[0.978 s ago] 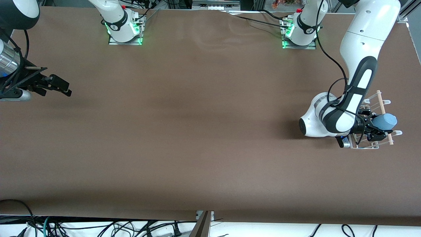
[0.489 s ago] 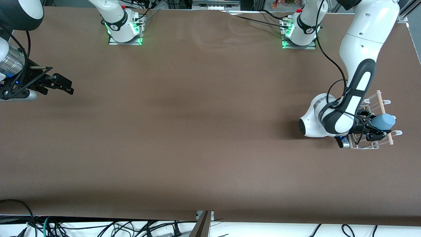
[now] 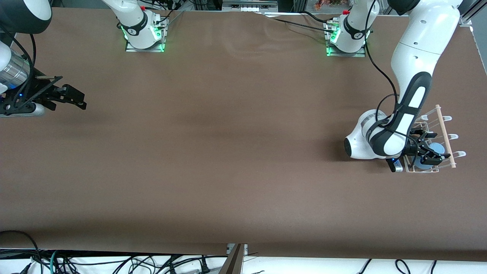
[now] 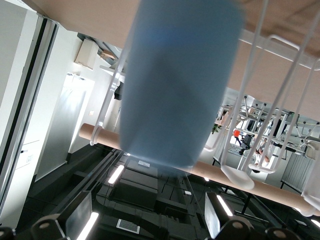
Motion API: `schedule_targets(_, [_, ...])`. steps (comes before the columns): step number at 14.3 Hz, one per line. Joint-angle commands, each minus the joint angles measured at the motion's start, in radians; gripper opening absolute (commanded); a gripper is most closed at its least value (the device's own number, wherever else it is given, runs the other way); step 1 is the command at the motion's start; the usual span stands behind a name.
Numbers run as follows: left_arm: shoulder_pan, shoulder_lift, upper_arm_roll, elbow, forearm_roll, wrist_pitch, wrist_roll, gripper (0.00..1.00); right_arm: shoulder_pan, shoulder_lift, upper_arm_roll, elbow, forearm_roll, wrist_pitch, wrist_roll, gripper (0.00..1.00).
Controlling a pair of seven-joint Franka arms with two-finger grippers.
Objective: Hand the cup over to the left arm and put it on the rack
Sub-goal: 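Lower the cup onto a rack peg and open the left gripper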
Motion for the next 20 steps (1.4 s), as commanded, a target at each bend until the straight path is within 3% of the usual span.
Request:
schedule_targets(1, [0.011,-0.005,-0.006,0.026,0.024,0.006,-0.005,1.00,0.009,0.016,-0.007,0.030,-0.011,-0.023,-0.008,0.99])
schedule_targets(3, [0.024,-0.009,-0.011,0.091,-0.046,0.004,0.007,1.00,0.010,0.027,-0.007,0.043,-0.013,-0.023,-0.008,0.99])
schedule_targets(8, [0.013,-0.038,-0.012,0.305,-0.394,-0.011,-0.004,1.00,0.029,0.027,-0.002,0.059,-0.008,-0.035,-0.014,0.99])
schedule_targets(12, [0.024,-0.104,-0.006,0.445,-0.745,-0.045,-0.059,1.00,0.043,0.030,-0.004,0.059,-0.006,-0.053,-0.017,0.99])
schedule_targets(17, [0.024,-0.250,-0.009,0.464,-1.101,-0.037,-0.267,1.00,0.133,0.024,-0.002,0.156,-0.005,-0.172,0.000,0.99])
schedule_targets(20, [0.031,-0.321,-0.006,0.464,-1.264,0.051,-0.306,1.00,0.149,0.030,-0.011,0.182,-0.009,-0.197,0.029,0.99])
